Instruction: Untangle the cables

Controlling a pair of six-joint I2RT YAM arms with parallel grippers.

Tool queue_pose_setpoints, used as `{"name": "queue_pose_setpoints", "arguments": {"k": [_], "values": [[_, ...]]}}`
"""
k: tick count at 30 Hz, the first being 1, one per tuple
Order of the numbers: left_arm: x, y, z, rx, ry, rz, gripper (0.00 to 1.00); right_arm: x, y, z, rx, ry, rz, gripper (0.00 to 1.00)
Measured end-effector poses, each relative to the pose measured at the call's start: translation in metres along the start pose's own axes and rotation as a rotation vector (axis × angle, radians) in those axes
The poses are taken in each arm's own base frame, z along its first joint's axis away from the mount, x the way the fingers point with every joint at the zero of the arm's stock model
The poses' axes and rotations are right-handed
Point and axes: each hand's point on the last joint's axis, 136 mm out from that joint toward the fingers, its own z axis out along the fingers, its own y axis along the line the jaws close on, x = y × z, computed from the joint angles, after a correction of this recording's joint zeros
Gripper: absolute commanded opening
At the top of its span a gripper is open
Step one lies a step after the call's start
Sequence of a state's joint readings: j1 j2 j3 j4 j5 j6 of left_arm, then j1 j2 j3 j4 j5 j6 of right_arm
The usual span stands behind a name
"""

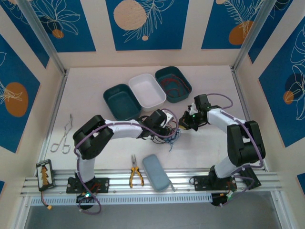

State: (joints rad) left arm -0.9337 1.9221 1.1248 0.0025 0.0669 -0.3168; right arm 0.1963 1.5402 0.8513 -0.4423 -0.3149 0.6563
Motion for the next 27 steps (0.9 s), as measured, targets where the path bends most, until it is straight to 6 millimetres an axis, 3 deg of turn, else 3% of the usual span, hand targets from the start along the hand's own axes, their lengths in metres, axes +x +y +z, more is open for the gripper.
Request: {"name": "queue_pose_setpoints", "arguments": {"k": [7, 13, 20, 27], "values": [[0.001, 0.0, 0.0, 0.0, 0.0, 0.0, 0.12, 0.003, 0.007, -0.023, 0.019, -0.048, -0.03, 0.01], [0.003, 0.001, 0.001, -0.002, 0.004, -0.001, 0.12, 0.001, 0.026, -0.05, 0.014, -0.114, -0.091, 0.0], [0.015, 0.009, 0.001, -0.03, 0.021, -0.011, 0.11, 0.0, 0.061, -0.091, -0.014, -0.208, -0.198, 0.0], [0.026, 0.013, -0.014, -0.041, 0.02, -0.037, 0.11, 0.005, 0.097, -0.129, -0.044, -0.293, -0.307, 0.0]]}}
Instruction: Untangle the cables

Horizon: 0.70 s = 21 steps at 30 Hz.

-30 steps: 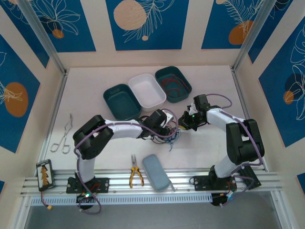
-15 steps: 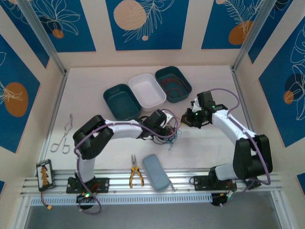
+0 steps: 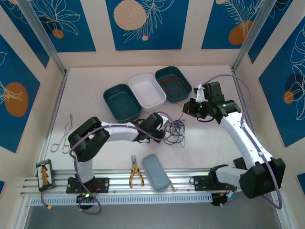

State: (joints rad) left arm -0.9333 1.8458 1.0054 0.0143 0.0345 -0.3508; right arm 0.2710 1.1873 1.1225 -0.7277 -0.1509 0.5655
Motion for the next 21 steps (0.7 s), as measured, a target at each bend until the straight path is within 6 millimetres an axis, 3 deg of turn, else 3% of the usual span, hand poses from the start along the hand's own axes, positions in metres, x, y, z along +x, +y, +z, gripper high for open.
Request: {"name": "queue_pose_setpoints", "arguments": {"k": [4, 8, 14, 21], "values": [[0.006, 0.004, -0.012, -0.01, -0.008, -0.016, 0.14, -0.002, 0.015, -0.011, -0.009, -0.017, -0.046, 0.0], [0.002, 0.002, -0.03, 0.002, -0.05, -0.018, 0.34, -0.003, 0.032, -0.018, -0.023, -0.026, -0.098, 0.0], [-0.026, -0.013, -0.074, 0.071, -0.22, 0.003, 0.49, -0.001, 0.041, -0.017, -0.01, -0.017, -0.136, 0.0], [-0.059, -0.031, -0.128, 0.168, -0.453, 0.041, 0.56, 0.001, 0.043, -0.009, 0.005, -0.009, -0.155, 0.0]]}}
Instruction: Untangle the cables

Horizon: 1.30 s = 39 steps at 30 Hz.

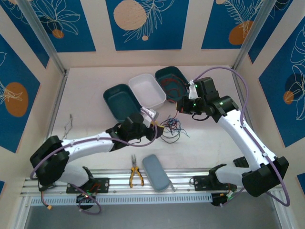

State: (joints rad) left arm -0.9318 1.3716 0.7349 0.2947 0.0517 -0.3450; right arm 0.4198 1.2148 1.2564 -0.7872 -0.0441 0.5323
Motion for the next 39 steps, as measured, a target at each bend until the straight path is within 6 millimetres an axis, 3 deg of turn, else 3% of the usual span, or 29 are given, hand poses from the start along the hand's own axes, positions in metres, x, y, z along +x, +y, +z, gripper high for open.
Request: {"name": "queue_pose_setpoints", "arguments": {"k": [4, 8, 14, 19, 27, 32, 39], "values": [[-0.02, -0.006, -0.014, 0.017, -0.097, 0.023, 0.66, -0.003, 0.004, 0.0, -0.016, -0.013, -0.009, 0.0], [-0.029, -0.003, -0.015, -0.006, -0.125, 0.046, 0.73, -0.007, 0.011, 0.001, -0.049, -0.023, -0.018, 0.0], [-0.035, 0.001, 0.008, -0.041, -0.087, 0.04, 0.77, -0.01, 0.021, 0.003, -0.106, -0.036, -0.03, 0.0], [-0.019, 0.01, 0.026, -0.061, -0.031, 0.01, 0.76, -0.012, 0.033, 0.002, -0.158, -0.043, -0.043, 0.0], [-0.002, 0.022, 0.041, -0.073, 0.018, -0.033, 0.55, -0.009, 0.041, 0.011, -0.199, -0.018, -0.041, 0.0], [0.008, 0.036, 0.05, -0.083, 0.035, -0.07, 0.34, -0.009, 0.045, 0.013, -0.218, -0.009, -0.031, 0.0], [0.035, 0.047, 0.058, -0.073, 0.093, -0.113, 0.24, -0.023, 0.058, -0.003, -0.238, -0.05, -0.048, 0.0]]}}
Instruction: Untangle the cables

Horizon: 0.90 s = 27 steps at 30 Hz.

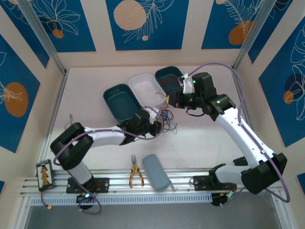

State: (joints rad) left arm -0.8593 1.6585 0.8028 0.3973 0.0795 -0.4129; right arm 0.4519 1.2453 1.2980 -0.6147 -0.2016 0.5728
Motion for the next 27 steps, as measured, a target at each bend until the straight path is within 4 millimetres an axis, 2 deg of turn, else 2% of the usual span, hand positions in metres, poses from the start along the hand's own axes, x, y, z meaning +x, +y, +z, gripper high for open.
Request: {"name": "queue_pose_setpoints", "arguments": {"k": [4, 9, 12, 19, 27], "values": [[0.009, 0.0, 0.001, 0.012, 0.019, -0.01, 0.2, -0.012, 0.013, -0.017, -0.005, -0.048, -0.034, 0.0], [0.014, 0.002, 0.001, 0.012, 0.027, -0.014, 0.05, -0.025, 0.028, -0.04, -0.005, -0.107, -0.077, 0.0], [0.016, 0.004, 0.001, 0.009, 0.029, -0.024, 0.01, -0.03, 0.035, -0.053, -0.002, -0.138, -0.097, 0.0], [0.027, 0.008, -0.001, 0.0, 0.047, -0.03, 0.0, -0.043, 0.05, -0.082, 0.022, -0.198, -0.145, 0.0], [0.05, 0.017, -0.004, -0.019, 0.093, -0.04, 0.0, -0.065, 0.076, -0.128, 0.029, -0.313, -0.219, 0.0]]}}
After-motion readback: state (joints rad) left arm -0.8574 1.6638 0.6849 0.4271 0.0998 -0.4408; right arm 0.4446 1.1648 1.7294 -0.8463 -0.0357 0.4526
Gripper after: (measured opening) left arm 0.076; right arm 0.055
